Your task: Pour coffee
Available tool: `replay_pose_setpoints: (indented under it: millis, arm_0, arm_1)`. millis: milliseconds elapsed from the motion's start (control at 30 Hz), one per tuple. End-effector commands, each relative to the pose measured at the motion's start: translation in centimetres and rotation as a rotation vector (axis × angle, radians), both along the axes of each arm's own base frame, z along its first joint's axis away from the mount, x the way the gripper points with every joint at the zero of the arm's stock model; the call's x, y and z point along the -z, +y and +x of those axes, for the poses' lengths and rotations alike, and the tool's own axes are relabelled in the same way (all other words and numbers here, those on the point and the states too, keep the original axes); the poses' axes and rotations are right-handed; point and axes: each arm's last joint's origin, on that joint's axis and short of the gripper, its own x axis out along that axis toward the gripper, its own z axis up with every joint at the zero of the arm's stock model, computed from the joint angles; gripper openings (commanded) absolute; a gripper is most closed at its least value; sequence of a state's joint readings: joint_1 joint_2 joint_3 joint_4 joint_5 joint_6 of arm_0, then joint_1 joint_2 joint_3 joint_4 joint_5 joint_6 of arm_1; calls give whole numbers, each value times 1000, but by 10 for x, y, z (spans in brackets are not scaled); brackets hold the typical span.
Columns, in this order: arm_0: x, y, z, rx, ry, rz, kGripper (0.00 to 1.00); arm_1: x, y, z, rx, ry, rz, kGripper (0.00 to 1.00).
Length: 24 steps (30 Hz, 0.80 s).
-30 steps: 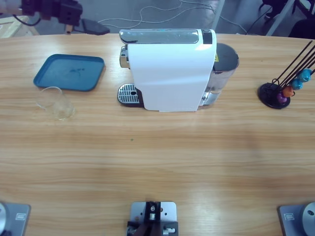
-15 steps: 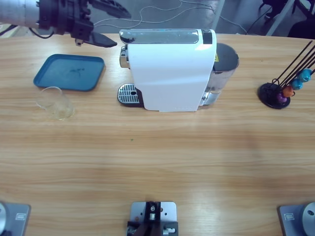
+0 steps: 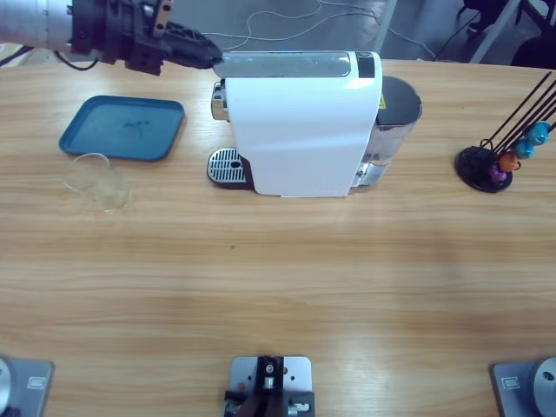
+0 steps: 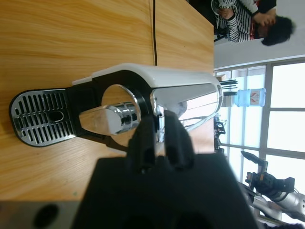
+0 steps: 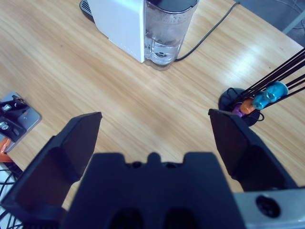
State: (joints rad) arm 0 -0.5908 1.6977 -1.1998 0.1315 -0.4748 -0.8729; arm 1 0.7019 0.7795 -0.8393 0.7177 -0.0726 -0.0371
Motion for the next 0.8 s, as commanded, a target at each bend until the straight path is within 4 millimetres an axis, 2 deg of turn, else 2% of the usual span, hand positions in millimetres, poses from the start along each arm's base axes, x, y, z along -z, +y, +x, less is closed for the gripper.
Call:
replay_pose_setpoints:
  millis: [33, 167, 300, 367, 500, 567, 600, 633, 667, 733, 800]
  arm_0:
    - [23, -5, 3, 25, 55, 29, 0]
    - [11, -7, 0, 39, 29, 5, 0]
    - [-24, -8, -3, 46, -61, -54, 0]
    - [-51, -10, -7, 58, -122, -97, 0]
    - [-125, -15, -21, 92, -277, -155, 0]
    - [-153, -18, -31, 116, -342, -165, 14]
    - [-159, -20, -36, 127, -366, -164, 332]
    - [-162, -22, -42, 144, -411, -148, 712]
    - [-161, -24, -50, 165, -498, -91, 850]
    - [-147, -31, -74, 262, -724, 110, 865]
    - [-127, -31, -100, 413, -857, 275, 880]
  arm_1:
    - [10, 0, 3, 37, 29, -28, 1000]
    - [10, 0, 2, 38, 25, -27, 1000]
    - [9, 0, 3, 47, 20, -27, 1000]
    - [10, -1, 4, 66, 21, -26, 1000]
    - [10, 0, 9, 137, 19, -37, 1000]
    - [9, 0, 11, 170, 15, -47, 1000]
    - [9, -1, 11, 175, 15, -45, 1000]
    - [8, -2, 10, 183, 11, -41, 1000]
    - [7, -3, 10, 195, 6, -41, 1000]
    - [6, -2, 11, 203, 12, -41, 991]
    - [7, 4, 22, 249, 43, -86, 931]
